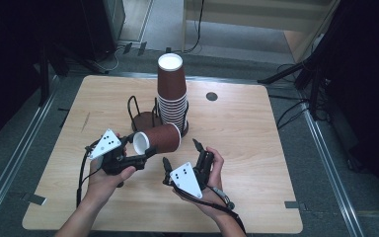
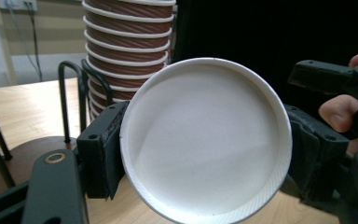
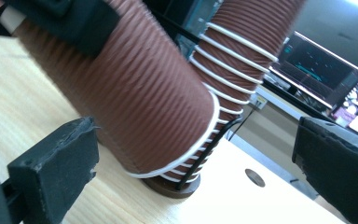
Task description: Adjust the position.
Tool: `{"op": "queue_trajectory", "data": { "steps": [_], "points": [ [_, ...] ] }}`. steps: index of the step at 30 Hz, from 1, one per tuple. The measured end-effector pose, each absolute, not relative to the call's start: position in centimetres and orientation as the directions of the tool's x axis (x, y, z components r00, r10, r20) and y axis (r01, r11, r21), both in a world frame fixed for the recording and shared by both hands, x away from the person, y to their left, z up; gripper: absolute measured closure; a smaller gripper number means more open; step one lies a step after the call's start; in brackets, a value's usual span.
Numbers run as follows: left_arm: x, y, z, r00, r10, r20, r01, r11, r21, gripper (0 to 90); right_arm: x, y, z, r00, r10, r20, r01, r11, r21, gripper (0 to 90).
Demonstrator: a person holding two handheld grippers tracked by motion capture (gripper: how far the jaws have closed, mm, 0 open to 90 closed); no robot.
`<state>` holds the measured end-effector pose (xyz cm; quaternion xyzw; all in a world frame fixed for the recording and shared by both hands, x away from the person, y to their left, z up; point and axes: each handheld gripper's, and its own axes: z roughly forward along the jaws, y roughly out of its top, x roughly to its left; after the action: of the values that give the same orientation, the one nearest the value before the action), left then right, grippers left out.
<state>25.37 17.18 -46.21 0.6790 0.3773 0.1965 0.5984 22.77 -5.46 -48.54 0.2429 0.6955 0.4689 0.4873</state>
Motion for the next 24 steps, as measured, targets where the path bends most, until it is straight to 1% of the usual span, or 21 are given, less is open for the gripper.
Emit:
{"op": "queue_trajectory", "data": {
  "steps": [1, 5, 8, 11, 12, 13, 15, 16, 17, 18, 20, 23, 24],
  "points": [
    [25.4, 17.2, -46.2, 0.638, 0.747, -0.185, 0.277, 0.001, 0.961, 24.7, 22.8, -5.5, -48.5, -0.407, 0.795, -0.450, -0.119, 0.442, 0.889, 0.4],
    [25.5, 17.4, -46.3, 0.631, 0.749, -0.201, 0.272, 0.029, 0.962, 24.7, 22.8, -5.8, -48.1, -0.432, 0.834, -0.344, -0.047, 0.360, 0.932, 0.5],
    [25.6, 17.4, -46.4, 0.643, 0.735, -0.214, 0.268, 0.046, 0.962, 24.8, 23.0, -6.0, -47.9, -0.453, 0.858, -0.241, 0.015, 0.278, 0.961, 1.7],
    [25.6, 17.3, -46.5, 0.645, 0.732, -0.220, 0.269, 0.053, 0.962, 24.8, 23.3, -6.5, -47.7, -0.458, 0.880, -0.129, 0.104, 0.197, 0.975, 3.2],
    [25.6, 17.3, -46.5, 0.645, 0.732, -0.220, 0.269, 0.053, 0.962, 24.8, 23.3, -6.5, -47.7, -0.458, 0.880, -0.129, 0.104, 0.197, 0.975, 3.2],
    [25.6, 17.4, -46.5, 0.643, 0.733, -0.223, 0.263, 0.062, 0.963, 24.8, 23.4, -6.8, -47.6, -0.444, 0.892, -0.081, 0.144, 0.160, 0.977, 3.2],
    [25.6, 17.4, -46.5, 0.643, 0.733, -0.222, 0.260, 0.064, 0.964, 24.8, 23.5, -7.1, -47.4, -0.436, 0.900, -0.027, 0.183, 0.118, 0.976, 1.8],
    [25.6, 17.3, -46.5, 0.644, 0.731, -0.224, 0.256, 0.070, 0.964, 24.8, 23.5, -7.1, -47.4, -0.436, 0.900, -0.027, 0.183, 0.118, 0.976, 1.8],
    [25.6, 17.3, -46.6, 0.648, 0.726, -0.229, 0.249, 0.082, 0.965, 24.8, 23.6, -7.5, -47.1, -0.427, 0.903, 0.047, 0.226, 0.056, 0.973, 0.6],
    [25.6, 17.3, -46.6, 0.648, 0.726, -0.229, 0.249, 0.082, 0.965, 24.7, 23.6, -7.7, -47.0, -0.421, 0.902, 0.090, 0.251, 0.021, 0.968, 0.5],
    [25.6, 17.2, -46.8, 0.652, 0.725, -0.223, 0.235, 0.086, 0.968, 24.7, 23.7, -7.9, -46.8, -0.409, 0.900, 0.148, 0.286, -0.028, 0.958, 0.6],
    [25.6, 17.1, -46.9, 0.651, 0.725, -0.224, 0.224, 0.099, 0.970, 24.7, 23.8, -8.1, -46.5, -0.366, 0.904, 0.223, 0.327, -0.100, 0.940, 0.6],
    [25.5, 17.0, -46.9, 0.652, 0.724, -0.225, 0.219, 0.104, 0.970, 24.7, 23.9, -8.3, -46.4, -0.344, 0.899, 0.271, 0.350, -0.144, 0.925, 0.6]
  ]
}}
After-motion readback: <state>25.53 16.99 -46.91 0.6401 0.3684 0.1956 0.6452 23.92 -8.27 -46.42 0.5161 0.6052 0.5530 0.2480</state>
